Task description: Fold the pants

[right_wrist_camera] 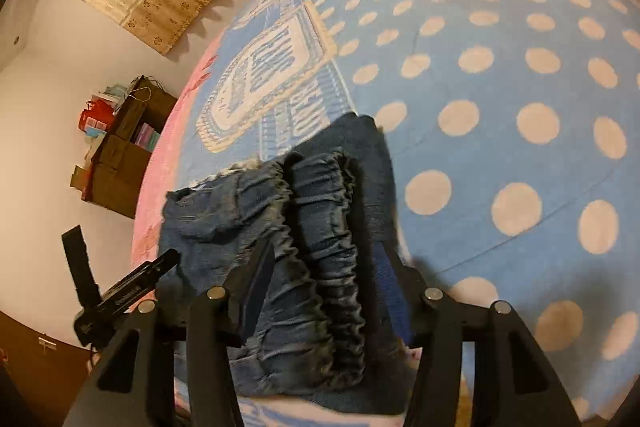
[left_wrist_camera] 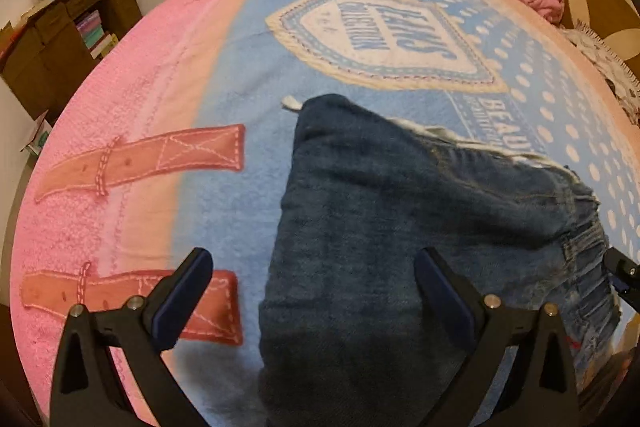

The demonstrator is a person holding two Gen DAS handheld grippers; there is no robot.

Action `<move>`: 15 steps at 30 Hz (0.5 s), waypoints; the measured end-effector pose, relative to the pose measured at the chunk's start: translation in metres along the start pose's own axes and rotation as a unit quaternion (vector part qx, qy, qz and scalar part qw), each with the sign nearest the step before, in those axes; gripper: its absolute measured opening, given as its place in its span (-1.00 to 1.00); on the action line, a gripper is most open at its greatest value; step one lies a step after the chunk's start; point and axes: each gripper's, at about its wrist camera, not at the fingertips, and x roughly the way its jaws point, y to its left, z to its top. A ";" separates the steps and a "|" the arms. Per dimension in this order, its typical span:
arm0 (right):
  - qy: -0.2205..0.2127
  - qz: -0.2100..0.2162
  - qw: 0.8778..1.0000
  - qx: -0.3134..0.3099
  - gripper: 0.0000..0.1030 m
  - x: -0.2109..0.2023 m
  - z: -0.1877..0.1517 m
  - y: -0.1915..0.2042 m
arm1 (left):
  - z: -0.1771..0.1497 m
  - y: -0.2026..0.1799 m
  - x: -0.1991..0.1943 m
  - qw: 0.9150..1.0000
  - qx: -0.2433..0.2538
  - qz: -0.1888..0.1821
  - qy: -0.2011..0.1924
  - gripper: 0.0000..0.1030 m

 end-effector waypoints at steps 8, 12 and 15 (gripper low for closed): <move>-0.019 0.001 0.999 -0.026 0.55 0.013 -0.009 0.000 | 0.001 0.013 0.021 0.997 -0.036 -0.035 0.054 1.00; 0.023 0.015 0.995 -0.096 0.72 0.026 -0.021 0.030 | 0.001 0.019 0.023 0.994 -0.045 -0.062 0.074 1.00; 0.029 0.010 0.993 -0.116 0.75 0.029 -0.021 0.035 | 0.001 0.021 0.024 0.992 -0.034 -0.084 0.083 1.00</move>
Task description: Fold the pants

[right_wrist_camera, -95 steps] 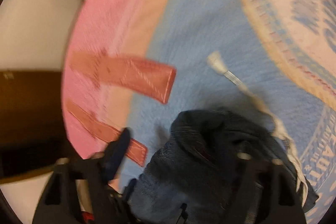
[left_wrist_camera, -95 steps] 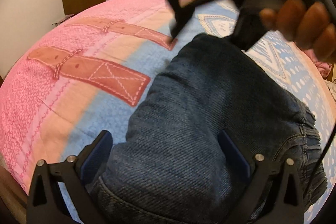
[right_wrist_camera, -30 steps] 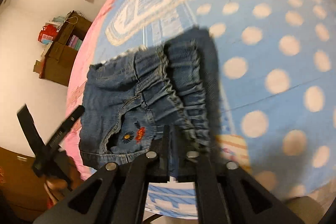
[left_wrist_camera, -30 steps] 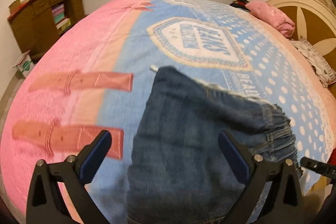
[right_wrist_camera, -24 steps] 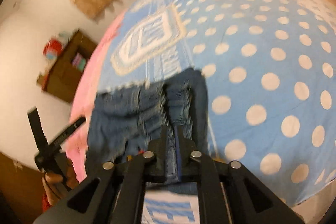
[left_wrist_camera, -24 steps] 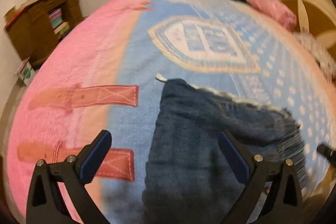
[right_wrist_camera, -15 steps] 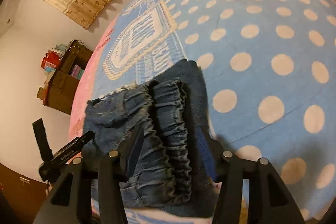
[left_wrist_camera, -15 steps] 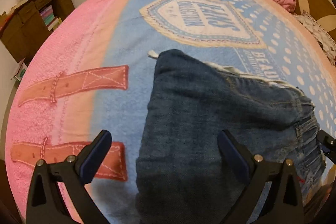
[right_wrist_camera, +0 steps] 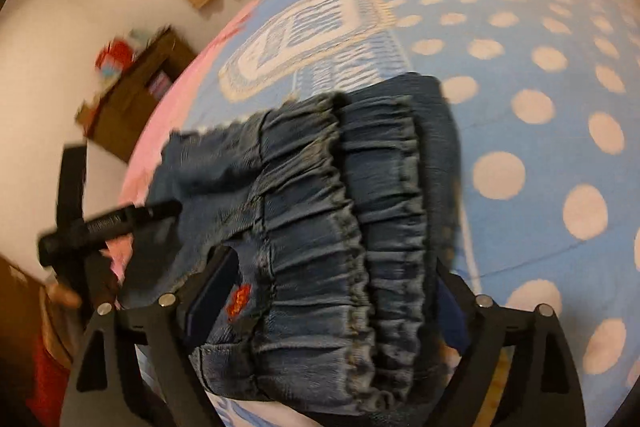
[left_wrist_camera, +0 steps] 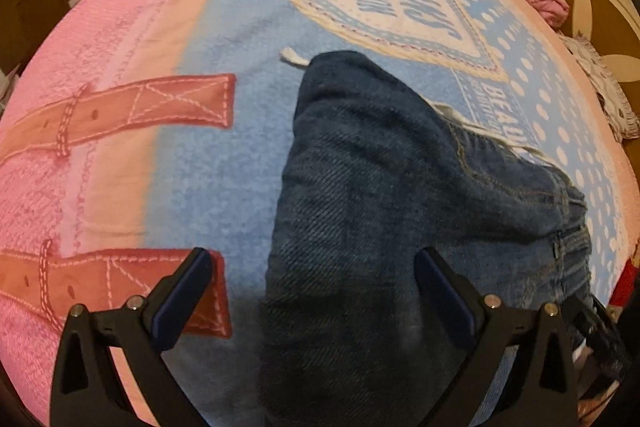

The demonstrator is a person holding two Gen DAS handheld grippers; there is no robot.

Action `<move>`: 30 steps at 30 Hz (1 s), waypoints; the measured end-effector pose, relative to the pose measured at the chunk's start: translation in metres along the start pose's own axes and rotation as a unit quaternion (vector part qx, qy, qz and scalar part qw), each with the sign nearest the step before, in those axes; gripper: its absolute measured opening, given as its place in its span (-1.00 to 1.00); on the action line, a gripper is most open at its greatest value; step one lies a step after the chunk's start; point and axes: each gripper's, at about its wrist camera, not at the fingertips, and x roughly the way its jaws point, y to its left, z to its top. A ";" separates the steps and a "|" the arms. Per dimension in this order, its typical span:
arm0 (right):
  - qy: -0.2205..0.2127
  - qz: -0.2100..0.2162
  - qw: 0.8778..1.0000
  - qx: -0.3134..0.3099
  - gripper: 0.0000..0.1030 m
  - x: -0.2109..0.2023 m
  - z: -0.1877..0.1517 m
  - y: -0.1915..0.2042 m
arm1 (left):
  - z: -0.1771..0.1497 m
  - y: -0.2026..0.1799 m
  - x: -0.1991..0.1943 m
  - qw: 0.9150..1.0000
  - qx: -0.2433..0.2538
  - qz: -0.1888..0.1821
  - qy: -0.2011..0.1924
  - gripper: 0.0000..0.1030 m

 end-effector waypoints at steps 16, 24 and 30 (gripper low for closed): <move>0.019 0.132 0.989 0.066 0.75 0.005 0.000 -0.020 | -0.002 -0.014 0.013 0.998 0.056 -0.032 0.021 1.00; 0.004 0.087 0.996 0.031 0.76 0.011 -0.002 -0.004 | -0.006 -0.020 0.008 0.996 0.080 -0.043 0.011 0.61; 0.012 0.087 0.995 0.043 0.92 0.011 0.003 -0.002 | -0.004 -0.018 0.005 0.997 0.068 -0.046 0.008 0.43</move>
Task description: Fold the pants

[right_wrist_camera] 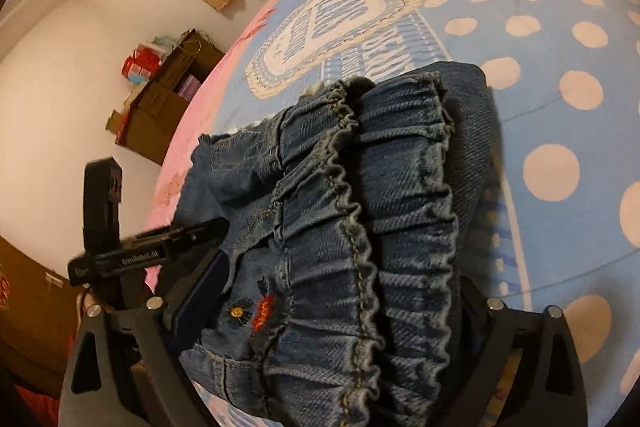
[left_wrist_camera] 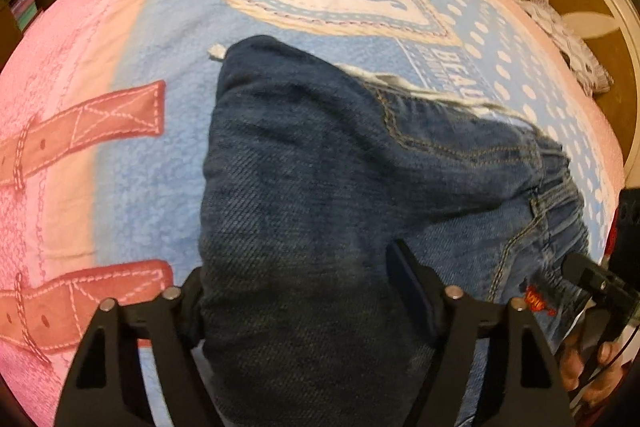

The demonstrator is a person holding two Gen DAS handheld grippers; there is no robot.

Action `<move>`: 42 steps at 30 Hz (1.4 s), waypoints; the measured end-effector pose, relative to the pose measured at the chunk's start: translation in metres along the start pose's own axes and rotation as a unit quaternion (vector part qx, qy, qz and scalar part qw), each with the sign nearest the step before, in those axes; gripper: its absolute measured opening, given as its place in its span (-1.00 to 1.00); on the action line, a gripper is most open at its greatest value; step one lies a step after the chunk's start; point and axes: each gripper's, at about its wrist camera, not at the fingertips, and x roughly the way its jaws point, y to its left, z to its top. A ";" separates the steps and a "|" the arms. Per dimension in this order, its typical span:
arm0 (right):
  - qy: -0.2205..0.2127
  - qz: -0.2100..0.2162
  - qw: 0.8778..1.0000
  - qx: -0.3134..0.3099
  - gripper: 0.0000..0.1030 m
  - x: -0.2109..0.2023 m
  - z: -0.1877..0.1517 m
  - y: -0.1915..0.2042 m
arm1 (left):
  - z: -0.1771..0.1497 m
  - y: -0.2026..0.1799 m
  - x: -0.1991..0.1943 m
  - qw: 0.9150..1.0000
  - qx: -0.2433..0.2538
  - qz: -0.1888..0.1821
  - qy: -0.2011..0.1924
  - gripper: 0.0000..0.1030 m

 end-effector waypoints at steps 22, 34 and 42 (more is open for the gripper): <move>0.012 -0.091 0.994 -0.061 -0.25 -0.010 -0.003 0.027 | 0.001 0.029 -0.014 0.999 -0.045 0.012 -0.011 0.71; 0.018 -0.077 0.996 -0.049 -0.25 -0.005 -0.005 0.021 | -0.009 0.019 -0.019 0.998 -0.039 -0.034 -0.044 -0.34; -0.005 -0.043 0.995 -0.085 -0.34 -0.035 -0.001 0.058 | -0.028 0.017 -0.069 0.990 -0.036 -0.069 -0.121 -0.63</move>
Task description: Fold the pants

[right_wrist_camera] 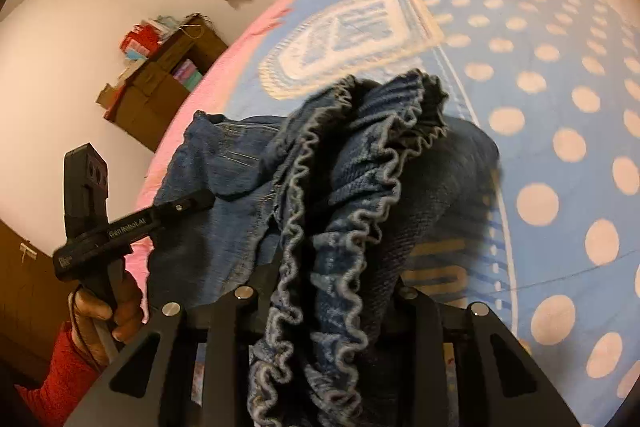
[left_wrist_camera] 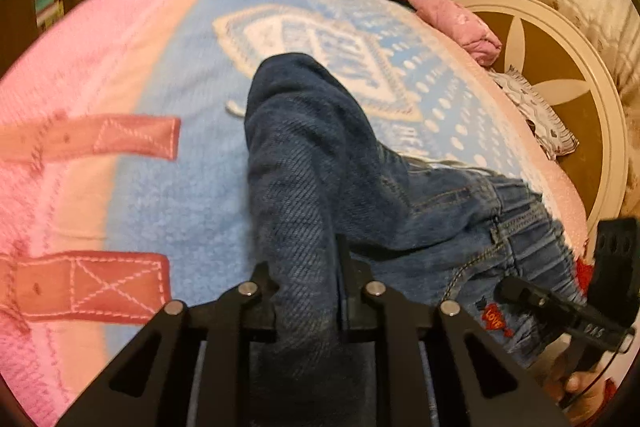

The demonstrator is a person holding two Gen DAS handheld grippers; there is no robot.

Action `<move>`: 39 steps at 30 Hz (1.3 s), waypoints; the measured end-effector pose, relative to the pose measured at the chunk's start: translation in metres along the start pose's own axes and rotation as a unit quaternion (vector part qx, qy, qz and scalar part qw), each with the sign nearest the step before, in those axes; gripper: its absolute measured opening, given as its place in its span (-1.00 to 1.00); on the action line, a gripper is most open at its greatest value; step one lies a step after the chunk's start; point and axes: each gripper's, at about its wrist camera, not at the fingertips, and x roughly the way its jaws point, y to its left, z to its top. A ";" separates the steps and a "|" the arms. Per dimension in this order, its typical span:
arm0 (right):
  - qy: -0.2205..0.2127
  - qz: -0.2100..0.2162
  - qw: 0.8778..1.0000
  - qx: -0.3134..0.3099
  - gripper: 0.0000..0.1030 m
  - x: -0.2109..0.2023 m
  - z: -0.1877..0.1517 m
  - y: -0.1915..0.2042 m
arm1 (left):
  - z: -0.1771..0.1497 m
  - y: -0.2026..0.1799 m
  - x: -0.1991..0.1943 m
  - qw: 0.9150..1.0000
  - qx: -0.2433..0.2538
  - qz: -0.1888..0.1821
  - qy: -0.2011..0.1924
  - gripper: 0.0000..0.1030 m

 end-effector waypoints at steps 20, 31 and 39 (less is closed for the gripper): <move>-0.033 0.041 0.997 -0.061 -0.34 -0.022 0.051 0.049 | 0.047 -0.004 -0.047 0.996 -0.016 0.055 -0.064 -0.63; -0.050 0.050 0.993 -0.098 -0.34 0.002 0.104 0.071 | 0.098 0.014 -0.043 0.990 -0.038 0.086 -0.106 -0.63; -0.053 0.046 0.992 -0.103 -0.34 0.011 0.107 0.069 | 0.097 0.019 -0.023 0.990 -0.048 0.081 -0.101 -0.63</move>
